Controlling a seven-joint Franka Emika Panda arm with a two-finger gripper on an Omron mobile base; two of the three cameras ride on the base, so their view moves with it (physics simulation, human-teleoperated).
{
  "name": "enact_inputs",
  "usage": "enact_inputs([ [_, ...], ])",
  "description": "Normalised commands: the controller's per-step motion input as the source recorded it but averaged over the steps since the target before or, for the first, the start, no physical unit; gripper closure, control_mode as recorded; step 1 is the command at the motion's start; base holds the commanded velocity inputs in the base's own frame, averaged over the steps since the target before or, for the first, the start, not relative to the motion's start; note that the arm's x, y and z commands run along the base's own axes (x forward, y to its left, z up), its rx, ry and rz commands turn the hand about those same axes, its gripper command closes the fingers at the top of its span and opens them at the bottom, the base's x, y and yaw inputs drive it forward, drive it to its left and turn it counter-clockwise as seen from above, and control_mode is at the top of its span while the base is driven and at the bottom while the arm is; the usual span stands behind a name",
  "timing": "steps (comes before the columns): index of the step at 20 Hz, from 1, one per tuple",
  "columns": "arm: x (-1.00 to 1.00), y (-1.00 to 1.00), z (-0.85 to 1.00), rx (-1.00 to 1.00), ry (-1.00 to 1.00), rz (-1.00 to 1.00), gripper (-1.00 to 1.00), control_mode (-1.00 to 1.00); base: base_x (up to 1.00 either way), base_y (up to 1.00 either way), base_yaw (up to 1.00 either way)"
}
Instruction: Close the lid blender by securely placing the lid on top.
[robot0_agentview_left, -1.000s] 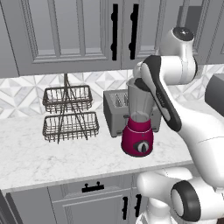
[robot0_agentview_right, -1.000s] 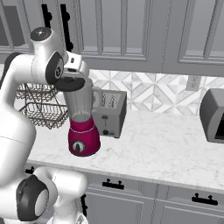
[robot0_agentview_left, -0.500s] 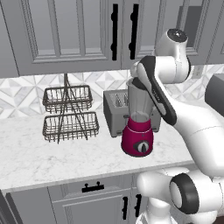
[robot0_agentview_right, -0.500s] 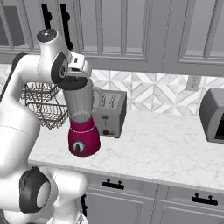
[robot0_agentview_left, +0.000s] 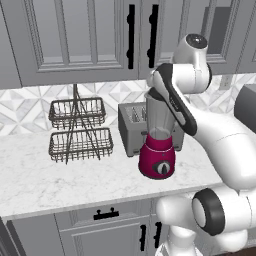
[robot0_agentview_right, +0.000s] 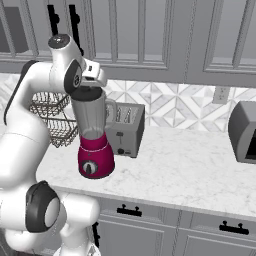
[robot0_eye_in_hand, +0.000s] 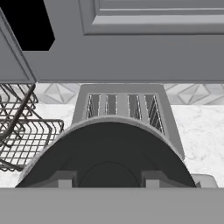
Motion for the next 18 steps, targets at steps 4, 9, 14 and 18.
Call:
enact_inputs([
  [4, 0.27, 0.0, 0.0, 0.0, 0.0, 0.0, 1.0, -1.0, 0.0, 0.0, 0.0],
  [9, 0.27, 0.0, 0.0, 0.0, 0.0, 0.0, 1.0, -1.0, 0.0, 0.0, 0.0],
  [14, 0.23, 0.0, 0.0, 0.0, 0.0, 0.0, 1.0, -1.0, 0.0, 0.0, 0.0],
  [18, 0.16, 0.0, -0.03, 0.0, 0.0, 0.0, 1.0, -1.0, 0.0, 0.0, 0.0],
])
